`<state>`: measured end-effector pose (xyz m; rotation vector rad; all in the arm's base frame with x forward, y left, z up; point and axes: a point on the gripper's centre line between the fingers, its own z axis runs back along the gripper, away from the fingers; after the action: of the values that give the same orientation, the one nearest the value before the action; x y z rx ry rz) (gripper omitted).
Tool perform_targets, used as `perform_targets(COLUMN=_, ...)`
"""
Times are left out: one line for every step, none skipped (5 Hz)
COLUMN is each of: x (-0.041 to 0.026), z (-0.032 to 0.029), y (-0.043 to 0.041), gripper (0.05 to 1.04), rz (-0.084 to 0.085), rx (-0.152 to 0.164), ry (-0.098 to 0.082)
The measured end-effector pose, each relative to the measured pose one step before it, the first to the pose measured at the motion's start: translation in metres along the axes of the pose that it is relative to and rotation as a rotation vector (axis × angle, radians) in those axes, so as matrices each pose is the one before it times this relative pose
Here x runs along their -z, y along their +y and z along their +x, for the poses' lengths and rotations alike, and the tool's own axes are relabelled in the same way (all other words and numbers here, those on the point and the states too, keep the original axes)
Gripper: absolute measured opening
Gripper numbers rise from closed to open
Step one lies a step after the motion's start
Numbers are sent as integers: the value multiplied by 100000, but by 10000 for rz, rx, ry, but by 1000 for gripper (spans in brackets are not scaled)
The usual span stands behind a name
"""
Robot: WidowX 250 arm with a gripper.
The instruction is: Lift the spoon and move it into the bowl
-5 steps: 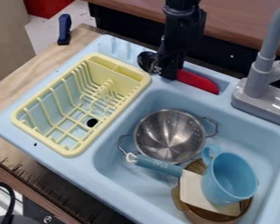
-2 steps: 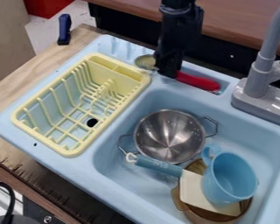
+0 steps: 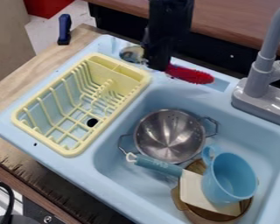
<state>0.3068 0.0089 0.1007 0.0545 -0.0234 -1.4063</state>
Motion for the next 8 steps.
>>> perform_targets(x=-491, z=355, y=-1577, gripper=77, rz=-303, rx=-116, ry=-473)
perform_targets(x=82, z=870, y=-2378, gripper=77, rz=-53, rx=-297, ry=-511)
perform_targets(x=1680, z=1230, y=-3087, gripper=77, rz=-363, rx=-765, ry=-1060)
perform_targets(x=1217, z=251, y=-1074, gripper=77, rz=-118, rx=-945, ry=-356)
perform_targets(x=595, z=43, y=251, gripper=77, rz=411, rx=-876, ry=-74)
perform_targets(x=514, z=21, y=940, gripper=77, rz=205, rx=-302, ry=162)
perform_targets(x=577, z=83, y=668, gripper=77, rz=-26, rx=-18, ry=70)
perform_targets(x=1056, z=171, y=800, gripper=77, rz=-153, rx=-59, ry=68)
